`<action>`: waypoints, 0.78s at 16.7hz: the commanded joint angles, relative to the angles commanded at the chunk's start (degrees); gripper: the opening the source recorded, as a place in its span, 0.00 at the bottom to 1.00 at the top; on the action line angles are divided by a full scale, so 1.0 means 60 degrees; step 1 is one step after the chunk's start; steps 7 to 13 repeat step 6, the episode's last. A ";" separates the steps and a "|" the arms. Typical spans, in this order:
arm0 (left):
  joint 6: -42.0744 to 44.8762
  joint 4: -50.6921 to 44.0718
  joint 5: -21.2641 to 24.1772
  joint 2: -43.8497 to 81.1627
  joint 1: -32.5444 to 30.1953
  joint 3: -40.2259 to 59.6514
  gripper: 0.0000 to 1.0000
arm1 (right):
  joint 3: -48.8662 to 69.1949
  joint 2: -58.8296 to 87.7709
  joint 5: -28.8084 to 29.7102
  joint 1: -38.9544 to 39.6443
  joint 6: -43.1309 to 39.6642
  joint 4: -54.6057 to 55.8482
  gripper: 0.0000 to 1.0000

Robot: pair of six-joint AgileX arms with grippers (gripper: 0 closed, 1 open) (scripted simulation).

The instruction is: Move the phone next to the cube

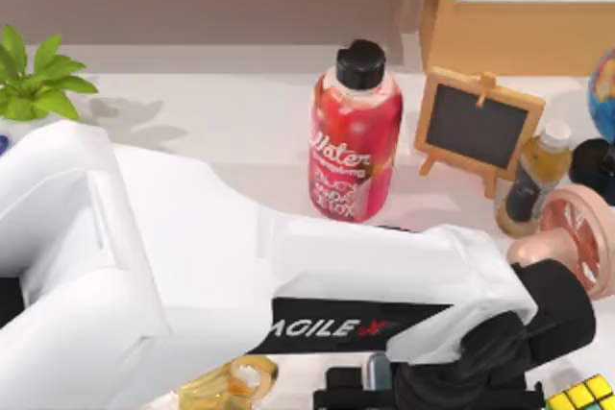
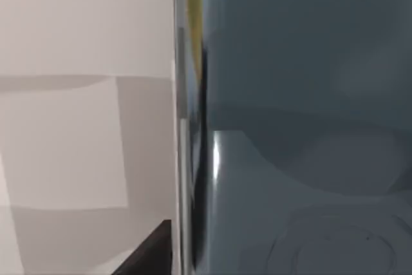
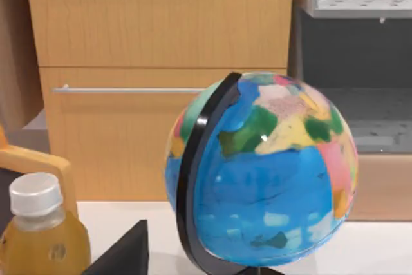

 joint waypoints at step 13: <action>0.0000 0.0000 0.0000 0.0000 0.0000 0.0000 1.00 | 0.0000 0.0000 0.0000 0.0000 0.0000 0.0000 1.00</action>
